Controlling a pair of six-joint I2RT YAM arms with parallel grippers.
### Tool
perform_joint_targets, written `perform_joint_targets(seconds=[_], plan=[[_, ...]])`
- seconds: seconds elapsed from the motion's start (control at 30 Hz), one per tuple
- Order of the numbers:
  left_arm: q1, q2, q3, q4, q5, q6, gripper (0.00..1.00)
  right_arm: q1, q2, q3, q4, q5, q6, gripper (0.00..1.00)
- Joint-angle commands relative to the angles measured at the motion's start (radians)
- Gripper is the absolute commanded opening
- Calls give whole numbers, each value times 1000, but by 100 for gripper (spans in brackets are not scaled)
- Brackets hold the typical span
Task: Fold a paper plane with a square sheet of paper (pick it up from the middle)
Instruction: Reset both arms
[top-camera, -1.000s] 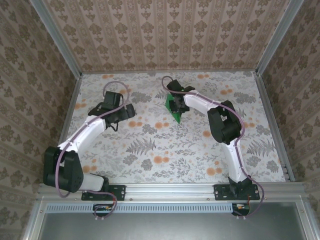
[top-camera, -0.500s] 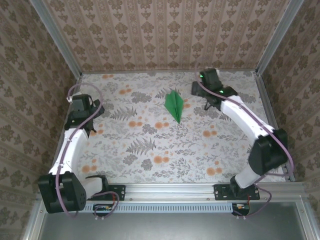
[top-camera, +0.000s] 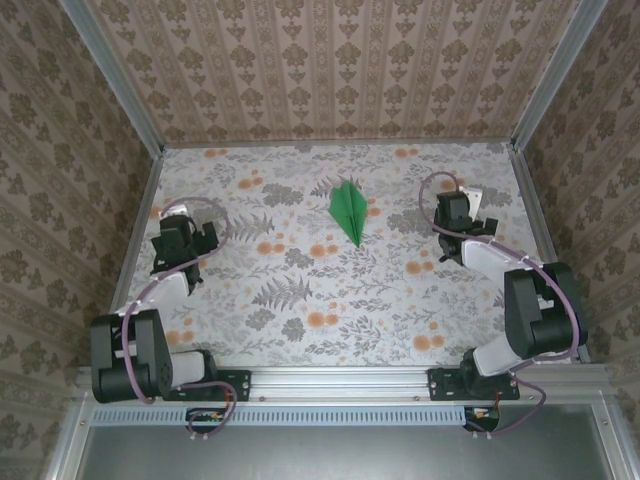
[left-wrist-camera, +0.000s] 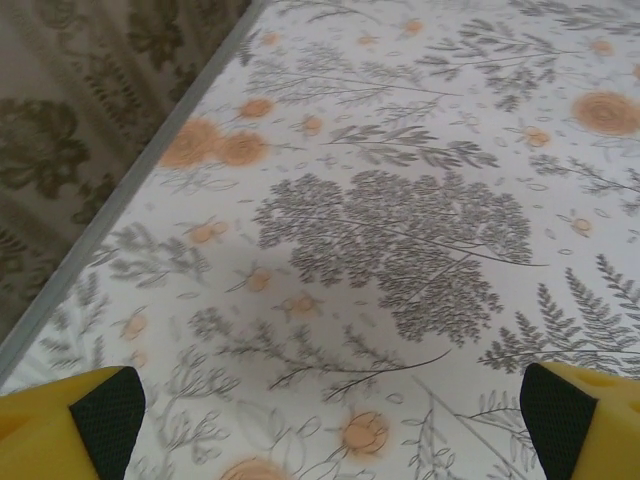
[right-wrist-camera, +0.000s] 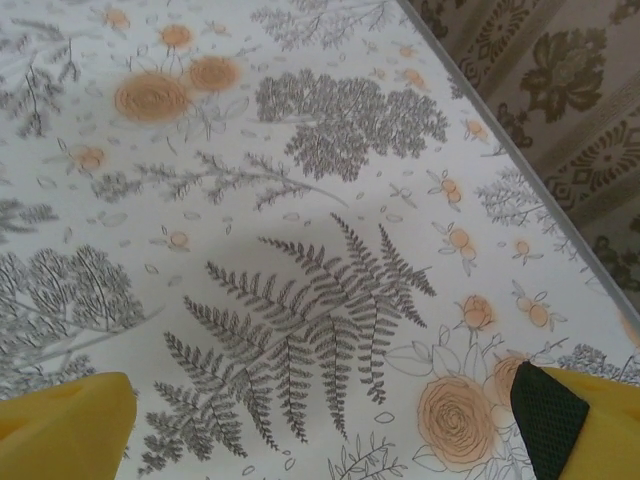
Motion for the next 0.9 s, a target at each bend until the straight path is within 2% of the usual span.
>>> perform_joint_targets(seconds=[0.0,0.07,0.17,0.33,0.53,0.67,0.73,0.87], plan=[[31,58,-45,257,163,51,100,0,5,-89,298,-49,-104,100],[39,105,-72,365,224,47,100,-8,-4,-139,407,-97,-133,100],[39,139,-93,424,272,62,100,-31,-3,-211,547,-206,-147,100],[31,162,-130,519,319,92,100,-67,-30,-291,657,-357,-150,100],[-17,240,-148,623,297,142,100,-85,17,-358,821,-449,-168,100],[-44,247,-135,605,239,157,100,-85,20,-350,806,-463,-172,100],[-63,248,-100,532,171,160,100,-85,18,-348,799,-463,-172,100],[-71,246,-106,548,160,163,100,-86,19,-344,794,-463,-172,100]])
